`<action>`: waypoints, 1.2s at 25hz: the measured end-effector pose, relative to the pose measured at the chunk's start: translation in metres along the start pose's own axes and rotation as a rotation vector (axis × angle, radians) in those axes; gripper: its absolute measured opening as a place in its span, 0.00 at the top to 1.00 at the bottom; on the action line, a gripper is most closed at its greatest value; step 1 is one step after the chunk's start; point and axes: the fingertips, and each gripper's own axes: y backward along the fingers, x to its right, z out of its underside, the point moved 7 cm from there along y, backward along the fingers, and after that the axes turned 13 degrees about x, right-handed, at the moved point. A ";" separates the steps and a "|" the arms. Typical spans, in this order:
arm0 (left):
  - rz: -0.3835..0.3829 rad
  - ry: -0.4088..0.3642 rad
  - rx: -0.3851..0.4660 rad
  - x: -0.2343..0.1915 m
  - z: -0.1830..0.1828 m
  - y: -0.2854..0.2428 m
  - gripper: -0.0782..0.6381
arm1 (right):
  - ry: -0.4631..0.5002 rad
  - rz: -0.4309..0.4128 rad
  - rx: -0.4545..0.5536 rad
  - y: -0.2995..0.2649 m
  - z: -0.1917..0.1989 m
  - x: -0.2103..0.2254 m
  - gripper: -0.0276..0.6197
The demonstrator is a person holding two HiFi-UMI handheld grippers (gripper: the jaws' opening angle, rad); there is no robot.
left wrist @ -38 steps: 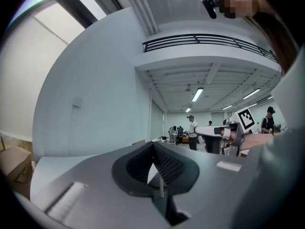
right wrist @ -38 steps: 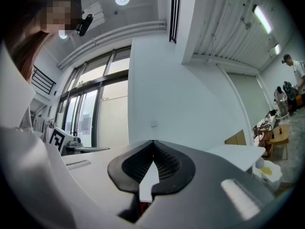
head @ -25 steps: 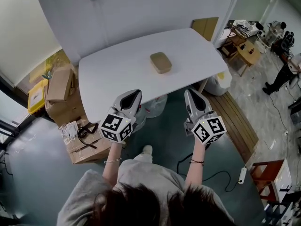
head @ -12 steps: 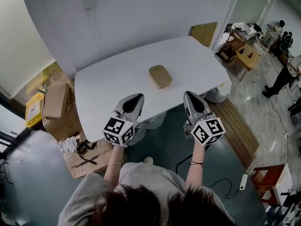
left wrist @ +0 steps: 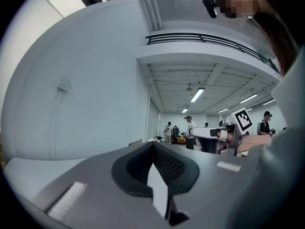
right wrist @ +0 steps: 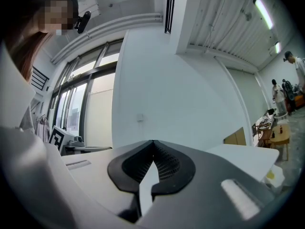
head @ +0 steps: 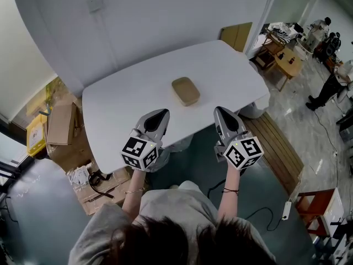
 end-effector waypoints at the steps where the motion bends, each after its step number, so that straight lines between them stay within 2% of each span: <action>1: -0.002 0.000 -0.001 -0.002 0.001 -0.002 0.91 | 0.002 0.001 -0.004 -0.002 0.001 0.002 0.94; 13: -0.061 0.000 -0.040 -0.015 0.011 -0.019 0.91 | -0.058 0.000 -0.041 -0.027 0.014 0.033 0.94; 23: -0.150 -0.001 -0.023 -0.033 0.017 -0.071 0.91 | -0.061 -0.107 -0.082 -0.090 0.009 0.087 0.94; 30: -0.233 -0.012 -0.035 -0.041 0.023 -0.100 0.91 | -0.098 -0.177 -0.117 -0.125 0.016 0.121 0.94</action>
